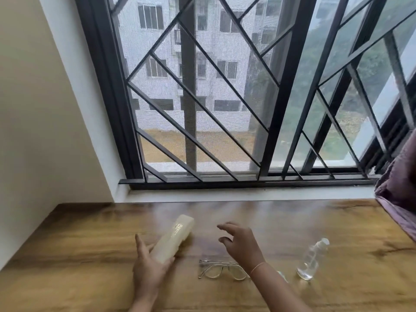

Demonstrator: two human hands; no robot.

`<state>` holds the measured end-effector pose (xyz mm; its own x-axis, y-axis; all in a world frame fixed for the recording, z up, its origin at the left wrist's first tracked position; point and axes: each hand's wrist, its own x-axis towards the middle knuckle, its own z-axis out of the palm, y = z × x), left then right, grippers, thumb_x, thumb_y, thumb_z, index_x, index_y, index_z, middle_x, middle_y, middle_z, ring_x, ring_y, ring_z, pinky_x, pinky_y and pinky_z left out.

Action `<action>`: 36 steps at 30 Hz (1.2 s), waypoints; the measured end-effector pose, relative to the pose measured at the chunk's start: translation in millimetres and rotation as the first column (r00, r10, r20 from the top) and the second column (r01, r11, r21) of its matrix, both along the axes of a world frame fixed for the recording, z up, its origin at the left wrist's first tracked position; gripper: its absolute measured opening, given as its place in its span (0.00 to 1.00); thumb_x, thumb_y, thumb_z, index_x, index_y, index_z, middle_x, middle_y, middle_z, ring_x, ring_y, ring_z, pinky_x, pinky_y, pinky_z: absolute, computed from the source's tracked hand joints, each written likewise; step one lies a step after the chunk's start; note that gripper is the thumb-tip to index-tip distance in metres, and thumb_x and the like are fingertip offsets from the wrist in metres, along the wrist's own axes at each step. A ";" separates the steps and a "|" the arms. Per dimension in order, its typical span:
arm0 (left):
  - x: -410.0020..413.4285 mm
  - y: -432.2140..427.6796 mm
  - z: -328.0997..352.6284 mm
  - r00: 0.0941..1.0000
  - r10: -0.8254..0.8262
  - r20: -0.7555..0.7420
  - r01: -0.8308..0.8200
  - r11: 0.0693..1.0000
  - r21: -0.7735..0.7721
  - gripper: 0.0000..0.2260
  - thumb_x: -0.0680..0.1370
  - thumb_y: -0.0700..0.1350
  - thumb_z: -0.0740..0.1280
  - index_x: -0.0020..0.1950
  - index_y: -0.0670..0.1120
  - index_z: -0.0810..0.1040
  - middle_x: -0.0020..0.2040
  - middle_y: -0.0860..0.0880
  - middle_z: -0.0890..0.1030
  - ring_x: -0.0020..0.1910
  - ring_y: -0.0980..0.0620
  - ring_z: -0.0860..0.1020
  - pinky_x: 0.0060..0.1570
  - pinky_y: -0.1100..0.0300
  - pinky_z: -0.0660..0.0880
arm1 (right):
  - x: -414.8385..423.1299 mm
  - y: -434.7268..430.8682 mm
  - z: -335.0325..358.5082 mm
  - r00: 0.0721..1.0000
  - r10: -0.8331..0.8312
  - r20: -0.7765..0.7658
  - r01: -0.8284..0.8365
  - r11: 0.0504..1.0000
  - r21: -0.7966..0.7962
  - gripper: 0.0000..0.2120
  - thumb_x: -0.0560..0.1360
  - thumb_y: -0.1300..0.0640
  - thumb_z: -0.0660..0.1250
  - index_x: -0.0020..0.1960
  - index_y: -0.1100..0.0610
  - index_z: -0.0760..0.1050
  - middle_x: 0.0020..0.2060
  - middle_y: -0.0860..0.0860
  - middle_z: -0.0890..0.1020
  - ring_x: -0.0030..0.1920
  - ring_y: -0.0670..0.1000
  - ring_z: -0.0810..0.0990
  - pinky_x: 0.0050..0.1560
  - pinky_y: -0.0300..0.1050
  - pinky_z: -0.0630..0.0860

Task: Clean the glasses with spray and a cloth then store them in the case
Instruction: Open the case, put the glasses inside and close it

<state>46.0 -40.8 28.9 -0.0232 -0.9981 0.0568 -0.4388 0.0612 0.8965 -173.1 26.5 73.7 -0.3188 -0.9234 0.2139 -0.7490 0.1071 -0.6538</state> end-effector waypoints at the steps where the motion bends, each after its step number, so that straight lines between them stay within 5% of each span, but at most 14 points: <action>1: -2.8 -4.4 1.6 0.997 -0.072 -0.033 0.073 0.997 0.026 0.57 0.58 0.39 0.80 0.75 0.47 0.44 0.50 0.49 0.79 0.49 0.45 0.78 0.45 0.59 0.71 | -1.1 -1.6 0.5 1.000 0.012 -0.006 -0.012 1.000 -0.015 0.20 0.67 0.63 0.71 0.59 0.56 0.78 0.54 0.51 0.81 0.54 0.48 0.78 0.56 0.27 0.65; 3: -10.4 -15.2 5.5 0.969 -0.231 -0.085 0.238 0.968 0.082 0.60 0.55 0.44 0.79 0.74 0.51 0.40 0.47 0.55 0.78 0.47 0.53 0.77 0.41 0.72 0.70 | -4.9 -4.1 1.8 0.997 0.053 -0.048 -0.055 0.998 -0.023 0.28 0.65 0.62 0.72 0.64 0.54 0.73 0.61 0.50 0.77 0.62 0.48 0.73 0.61 0.27 0.60; 6: -25.7 -29.2 16.1 0.914 -0.399 -0.071 0.405 0.906 0.126 0.62 0.52 0.52 0.77 0.74 0.52 0.38 0.50 0.55 0.77 0.49 0.58 0.76 0.45 0.71 0.71 | -12.7 -6.8 3.9 0.980 0.112 -0.167 -0.113 0.994 -0.001 0.33 0.64 0.61 0.71 0.68 0.49 0.68 0.66 0.49 0.72 0.66 0.49 0.68 0.65 0.29 0.57; 11: -57.7 -31.9 37.7 0.833 -0.553 0.016 0.543 0.822 0.173 0.52 0.67 0.36 0.73 0.68 0.47 0.30 0.54 0.55 0.73 0.50 0.59 0.71 0.40 0.85 0.57 | -28.8 -7.3 -3.0 0.954 0.133 -0.270 -0.102 0.987 0.125 0.32 0.66 0.59 0.69 0.68 0.46 0.67 0.69 0.52 0.70 0.68 0.54 0.66 0.70 0.43 0.61; 14: -68.8 -45.5 21.4 0.773 -0.634 -0.006 0.623 0.757 0.199 0.54 0.64 0.34 0.72 0.73 0.48 0.34 0.56 0.48 0.73 0.50 0.58 0.75 0.45 0.79 0.67 | -35.5 -5.9 -9.2 0.973 0.111 -0.201 -0.066 0.974 0.218 0.30 0.69 0.61 0.65 0.69 0.46 0.66 0.69 0.52 0.69 0.69 0.52 0.66 0.70 0.39 0.59; 20: -72.9 -51.7 6.4 0.736 -0.676 -0.024 0.663 0.715 0.222 0.52 0.64 0.33 0.70 0.71 0.53 0.34 0.58 0.47 0.73 0.53 0.57 0.74 0.49 0.76 0.69 | -45.8 -3.2 -22.2 0.975 0.103 -0.198 -0.050 0.966 0.255 0.23 0.71 0.58 0.66 0.67 0.51 0.71 0.67 0.52 0.71 0.67 0.50 0.69 0.66 0.35 0.60; 25: -72.5 -54.7 -1.1 0.732 -0.681 -0.022 0.671 0.716 0.191 0.53 0.62 0.40 0.70 0.73 0.51 0.35 0.59 0.49 0.72 0.55 0.54 0.75 0.53 0.72 0.70 | -49.8 -1.4 -23.4 0.967 0.123 -0.221 -0.068 0.968 0.240 0.21 0.71 0.53 0.67 0.63 0.54 0.74 0.63 0.54 0.76 0.63 0.54 0.73 0.62 0.40 0.66; 32: -71.7 -57.9 -9.3 0.776 -0.616 -0.138 0.631 0.754 0.181 0.57 0.61 0.31 0.73 0.72 0.55 0.34 0.58 0.46 0.70 0.56 0.51 0.75 0.54 0.64 0.74 | -51.0 -5.4 -14.4 0.973 0.087 -0.212 -0.053 0.986 0.157 0.19 0.74 0.46 0.60 0.59 0.55 0.77 0.55 0.52 0.82 0.55 0.55 0.78 0.55 0.45 0.73; 36: -71.9 -56.3 -12.2 0.795 -0.581 -0.174 0.606 0.774 0.186 0.58 0.61 0.29 0.74 0.71 0.57 0.34 0.59 0.44 0.69 0.61 0.52 0.71 0.51 0.75 0.70 | -54.0 -16.1 -3.1 0.998 -0.027 -0.050 0.033 0.993 0.116 0.13 0.76 0.52 0.63 0.53 0.58 0.79 0.47 0.54 0.84 0.48 0.53 0.81 0.49 0.46 0.74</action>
